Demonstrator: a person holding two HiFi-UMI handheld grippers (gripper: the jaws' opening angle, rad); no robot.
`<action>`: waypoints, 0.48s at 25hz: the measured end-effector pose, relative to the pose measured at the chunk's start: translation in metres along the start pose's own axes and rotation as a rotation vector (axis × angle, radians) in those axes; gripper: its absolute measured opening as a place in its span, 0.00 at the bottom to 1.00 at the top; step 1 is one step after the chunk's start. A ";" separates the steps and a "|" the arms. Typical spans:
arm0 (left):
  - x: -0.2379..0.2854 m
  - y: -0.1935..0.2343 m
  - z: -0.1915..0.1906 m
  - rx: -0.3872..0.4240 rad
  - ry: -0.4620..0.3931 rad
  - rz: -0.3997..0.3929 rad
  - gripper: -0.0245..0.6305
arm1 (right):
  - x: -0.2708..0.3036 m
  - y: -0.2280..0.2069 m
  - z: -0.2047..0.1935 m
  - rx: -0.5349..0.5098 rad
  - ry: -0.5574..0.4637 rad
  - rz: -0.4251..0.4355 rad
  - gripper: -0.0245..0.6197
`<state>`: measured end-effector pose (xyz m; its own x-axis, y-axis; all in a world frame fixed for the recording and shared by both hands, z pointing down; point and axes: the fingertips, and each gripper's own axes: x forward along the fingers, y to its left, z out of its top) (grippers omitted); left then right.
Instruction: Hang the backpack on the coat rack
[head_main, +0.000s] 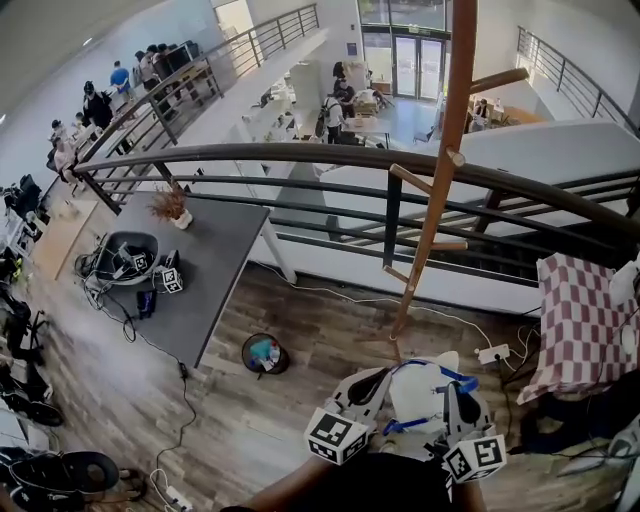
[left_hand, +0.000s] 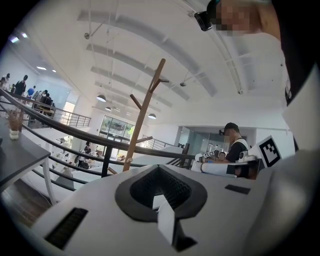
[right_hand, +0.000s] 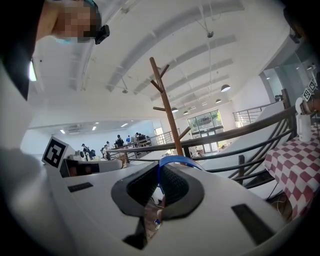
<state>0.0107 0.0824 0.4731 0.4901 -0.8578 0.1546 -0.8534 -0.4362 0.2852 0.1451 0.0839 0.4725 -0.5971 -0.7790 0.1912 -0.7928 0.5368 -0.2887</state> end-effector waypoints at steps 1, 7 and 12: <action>0.002 0.003 0.003 0.003 -0.005 -0.004 0.05 | 0.003 -0.001 0.002 -0.004 -0.004 -0.001 0.07; -0.004 0.026 0.013 0.005 -0.017 0.007 0.05 | 0.018 0.001 0.006 -0.001 -0.017 -0.018 0.07; -0.005 0.047 0.025 -0.020 -0.043 -0.002 0.05 | 0.026 0.009 0.010 0.010 -0.028 -0.037 0.07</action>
<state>-0.0364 0.0596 0.4619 0.4833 -0.8680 0.1137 -0.8487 -0.4327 0.3041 0.1238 0.0646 0.4652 -0.5638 -0.8069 0.1760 -0.8128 0.5044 -0.2913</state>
